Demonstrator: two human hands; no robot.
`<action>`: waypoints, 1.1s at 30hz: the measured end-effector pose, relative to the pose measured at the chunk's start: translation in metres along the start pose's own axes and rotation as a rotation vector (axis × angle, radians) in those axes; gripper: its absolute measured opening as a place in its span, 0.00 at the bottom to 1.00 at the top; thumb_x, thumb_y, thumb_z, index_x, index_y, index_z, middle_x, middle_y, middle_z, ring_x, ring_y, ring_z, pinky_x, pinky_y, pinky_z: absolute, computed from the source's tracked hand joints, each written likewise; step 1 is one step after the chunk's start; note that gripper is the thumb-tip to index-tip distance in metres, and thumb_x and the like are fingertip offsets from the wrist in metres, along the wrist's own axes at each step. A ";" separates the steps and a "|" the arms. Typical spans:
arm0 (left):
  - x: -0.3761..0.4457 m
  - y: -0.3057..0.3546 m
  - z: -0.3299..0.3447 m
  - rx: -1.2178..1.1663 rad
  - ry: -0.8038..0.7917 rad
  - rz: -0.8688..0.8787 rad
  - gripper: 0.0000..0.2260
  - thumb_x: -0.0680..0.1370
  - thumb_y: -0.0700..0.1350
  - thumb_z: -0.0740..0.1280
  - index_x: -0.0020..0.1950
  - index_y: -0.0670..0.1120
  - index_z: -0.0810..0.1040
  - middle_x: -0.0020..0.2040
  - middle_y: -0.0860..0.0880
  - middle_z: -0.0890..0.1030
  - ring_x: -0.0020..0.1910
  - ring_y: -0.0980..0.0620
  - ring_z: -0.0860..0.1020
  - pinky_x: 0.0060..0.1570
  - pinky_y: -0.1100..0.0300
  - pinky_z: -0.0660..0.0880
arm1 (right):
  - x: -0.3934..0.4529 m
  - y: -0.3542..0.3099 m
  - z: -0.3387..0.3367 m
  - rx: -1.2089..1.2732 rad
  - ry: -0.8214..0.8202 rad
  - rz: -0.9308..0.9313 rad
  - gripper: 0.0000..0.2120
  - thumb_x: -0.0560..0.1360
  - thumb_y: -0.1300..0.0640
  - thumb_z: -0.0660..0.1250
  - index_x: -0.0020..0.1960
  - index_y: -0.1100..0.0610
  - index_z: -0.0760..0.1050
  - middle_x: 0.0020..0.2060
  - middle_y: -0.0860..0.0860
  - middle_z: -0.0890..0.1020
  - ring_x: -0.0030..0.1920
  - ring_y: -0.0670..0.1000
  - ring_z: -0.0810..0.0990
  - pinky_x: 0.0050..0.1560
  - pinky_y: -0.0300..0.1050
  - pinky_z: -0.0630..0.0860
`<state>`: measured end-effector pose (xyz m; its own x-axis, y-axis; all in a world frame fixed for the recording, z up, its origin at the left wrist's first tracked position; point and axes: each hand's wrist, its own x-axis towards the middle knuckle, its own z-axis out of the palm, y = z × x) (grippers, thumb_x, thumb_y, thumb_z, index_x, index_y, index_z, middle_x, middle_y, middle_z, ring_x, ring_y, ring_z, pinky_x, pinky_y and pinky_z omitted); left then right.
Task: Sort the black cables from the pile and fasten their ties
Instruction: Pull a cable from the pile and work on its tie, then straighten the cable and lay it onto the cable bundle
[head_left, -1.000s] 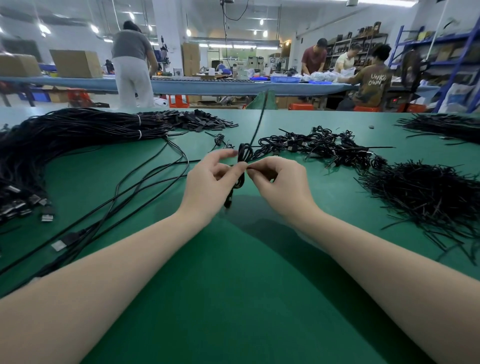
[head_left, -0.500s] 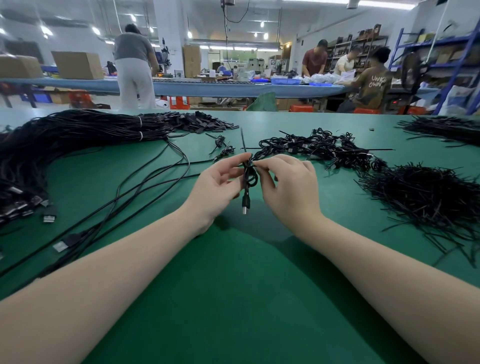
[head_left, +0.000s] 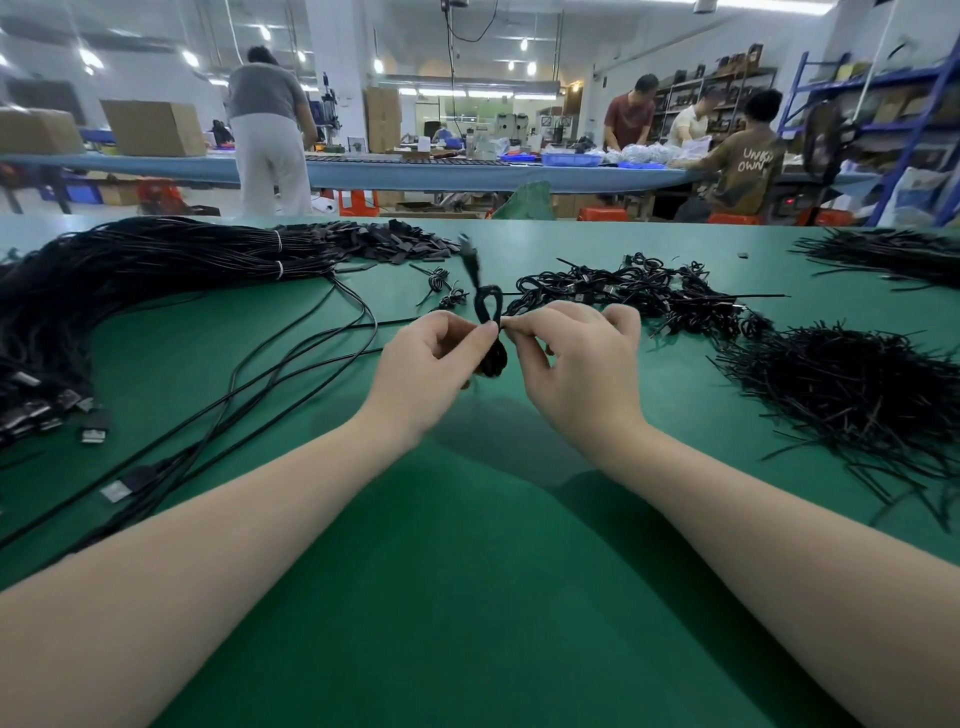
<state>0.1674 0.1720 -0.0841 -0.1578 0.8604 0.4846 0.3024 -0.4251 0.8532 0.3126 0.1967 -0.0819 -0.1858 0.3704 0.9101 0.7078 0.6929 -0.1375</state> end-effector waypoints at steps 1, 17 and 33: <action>0.000 0.003 0.002 -0.086 -0.034 -0.102 0.10 0.79 0.49 0.67 0.39 0.48 0.75 0.32 0.57 0.82 0.32 0.59 0.80 0.31 0.67 0.73 | 0.001 0.000 -0.001 -0.033 0.027 -0.041 0.06 0.75 0.58 0.69 0.42 0.51 0.83 0.35 0.46 0.82 0.36 0.51 0.80 0.45 0.50 0.59; -0.002 -0.008 -0.001 0.091 0.157 -0.060 0.21 0.75 0.43 0.68 0.21 0.53 0.77 0.53 0.57 0.77 0.53 0.64 0.74 0.53 0.65 0.66 | -0.006 -0.004 0.005 0.018 -0.039 -0.093 0.04 0.72 0.61 0.72 0.41 0.53 0.83 0.34 0.48 0.83 0.36 0.53 0.81 0.48 0.50 0.59; -0.005 -0.009 -0.010 0.317 0.059 0.242 0.11 0.74 0.45 0.72 0.44 0.62 0.77 0.46 0.64 0.81 0.50 0.65 0.77 0.44 0.72 0.71 | -0.004 0.002 0.004 0.194 -0.157 0.171 0.04 0.75 0.58 0.69 0.44 0.52 0.82 0.37 0.41 0.80 0.37 0.43 0.73 0.48 0.47 0.58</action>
<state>0.1560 0.1689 -0.0920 -0.0973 0.7247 0.6821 0.6109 -0.4976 0.6158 0.3124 0.1992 -0.0876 -0.1886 0.5724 0.7980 0.5972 0.7119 -0.3696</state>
